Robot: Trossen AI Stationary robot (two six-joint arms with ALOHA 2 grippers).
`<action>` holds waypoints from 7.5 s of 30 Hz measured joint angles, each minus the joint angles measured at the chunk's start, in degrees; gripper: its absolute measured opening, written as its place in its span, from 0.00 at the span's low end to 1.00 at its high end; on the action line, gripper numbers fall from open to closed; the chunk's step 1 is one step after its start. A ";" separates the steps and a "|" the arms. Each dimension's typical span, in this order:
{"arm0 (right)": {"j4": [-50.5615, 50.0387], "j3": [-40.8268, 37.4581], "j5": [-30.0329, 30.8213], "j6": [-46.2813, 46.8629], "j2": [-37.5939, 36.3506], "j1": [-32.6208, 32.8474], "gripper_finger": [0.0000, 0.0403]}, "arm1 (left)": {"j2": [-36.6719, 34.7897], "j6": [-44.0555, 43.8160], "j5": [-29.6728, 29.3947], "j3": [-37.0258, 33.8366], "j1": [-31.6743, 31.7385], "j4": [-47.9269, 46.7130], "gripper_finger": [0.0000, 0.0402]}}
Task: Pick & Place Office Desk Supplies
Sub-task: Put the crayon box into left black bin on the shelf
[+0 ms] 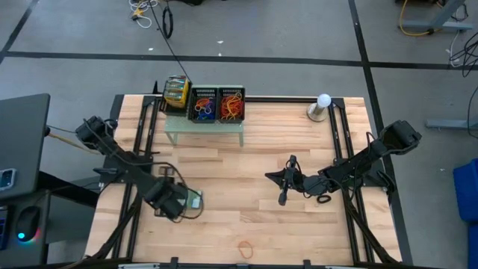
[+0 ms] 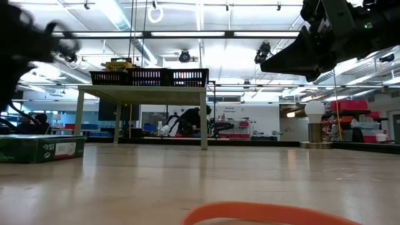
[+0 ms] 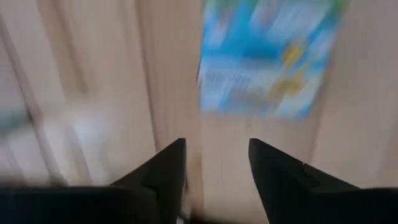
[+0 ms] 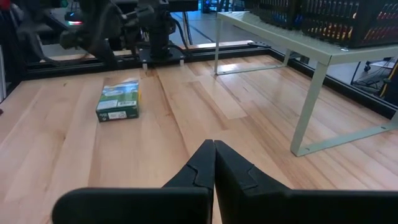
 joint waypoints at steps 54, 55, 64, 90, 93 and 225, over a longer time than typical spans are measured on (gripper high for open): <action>-1.31 0.00 0.04 0.20 0.00 0.00 0.02 | 25.05 11.37 -33.08 6.95 -9.20 29.24 0.41; -1.29 0.00 0.02 0.20 0.00 0.00 0.02 | 25.01 11.16 -33.85 7.07 -8.99 28.82 0.36; -1.27 0.00 0.04 0.20 0.00 0.00 0.02 | 23.76 10.34 -35.66 15.20 -5.53 16.86 0.02; -0.98 0.00 -0.28 0.20 0.00 0.00 0.02 | 10.47 14.92 -1.60 19.93 16.51 19.32 0.01; -1.08 0.00 -0.31 0.20 0.00 0.00 0.02 | 10.62 15.00 -1.69 19.91 16.55 19.69 0.01; 3.57 25.33 -18.40 -4.52 34.54 -3.30 0.66 | 19.54 7.51 -21.14 27.67 6.65 20.85 0.01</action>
